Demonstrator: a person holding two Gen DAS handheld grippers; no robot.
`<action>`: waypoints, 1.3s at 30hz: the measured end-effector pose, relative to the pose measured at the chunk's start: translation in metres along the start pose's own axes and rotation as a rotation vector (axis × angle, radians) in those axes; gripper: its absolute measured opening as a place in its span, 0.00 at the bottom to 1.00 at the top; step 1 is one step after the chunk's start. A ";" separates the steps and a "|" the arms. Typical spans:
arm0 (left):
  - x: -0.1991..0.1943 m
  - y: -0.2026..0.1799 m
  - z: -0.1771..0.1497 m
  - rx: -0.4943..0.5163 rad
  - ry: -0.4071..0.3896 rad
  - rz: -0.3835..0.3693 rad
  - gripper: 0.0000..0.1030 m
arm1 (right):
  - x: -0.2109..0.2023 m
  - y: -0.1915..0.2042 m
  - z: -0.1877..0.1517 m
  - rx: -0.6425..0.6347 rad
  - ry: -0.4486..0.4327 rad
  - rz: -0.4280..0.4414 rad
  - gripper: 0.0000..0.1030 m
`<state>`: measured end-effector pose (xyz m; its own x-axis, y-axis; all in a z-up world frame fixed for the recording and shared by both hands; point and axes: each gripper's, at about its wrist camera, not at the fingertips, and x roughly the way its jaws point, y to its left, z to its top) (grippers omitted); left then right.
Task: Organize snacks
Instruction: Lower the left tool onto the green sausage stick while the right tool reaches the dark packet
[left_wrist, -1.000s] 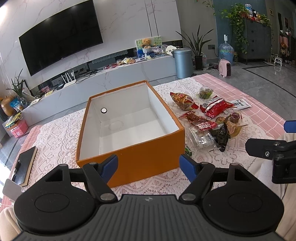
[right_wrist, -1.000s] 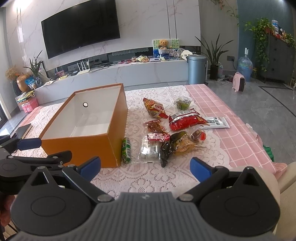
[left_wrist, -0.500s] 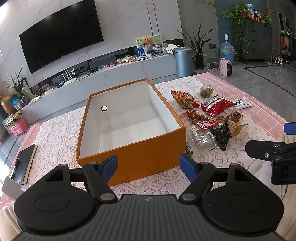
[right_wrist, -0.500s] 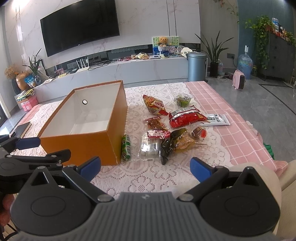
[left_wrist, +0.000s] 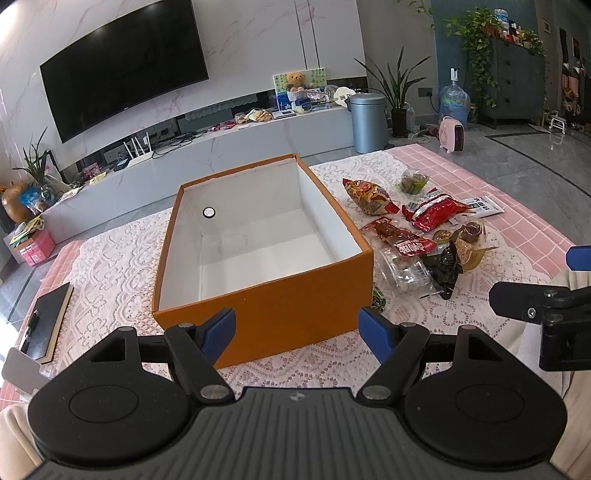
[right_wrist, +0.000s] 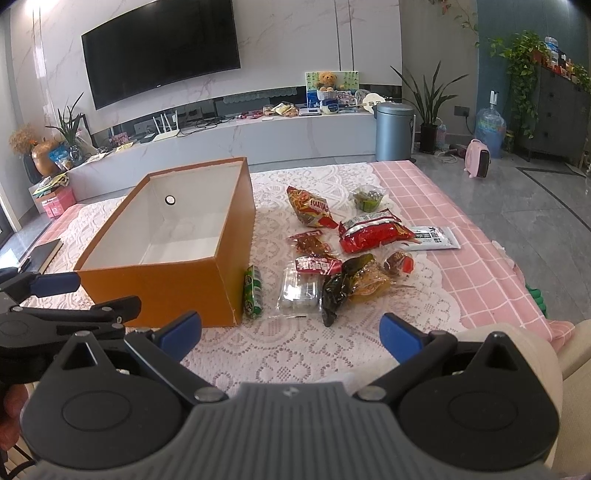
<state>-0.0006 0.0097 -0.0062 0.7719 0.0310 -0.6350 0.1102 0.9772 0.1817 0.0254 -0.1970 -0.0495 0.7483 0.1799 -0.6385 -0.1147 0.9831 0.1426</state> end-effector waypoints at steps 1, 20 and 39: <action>0.000 0.000 0.000 -0.001 0.001 -0.001 0.86 | 0.000 0.000 0.000 0.000 0.000 0.000 0.97; 0.039 -0.042 0.024 0.078 0.128 -0.281 0.33 | 0.040 -0.044 0.009 -0.017 0.063 -0.005 0.64; 0.096 -0.070 0.049 0.073 0.198 -0.322 0.25 | 0.110 -0.085 0.030 0.127 0.160 0.068 0.47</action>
<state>0.0967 -0.0658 -0.0427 0.5554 -0.2283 -0.7996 0.3772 0.9261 -0.0024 0.1364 -0.2618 -0.1092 0.6275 0.2582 -0.7345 -0.0703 0.9583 0.2768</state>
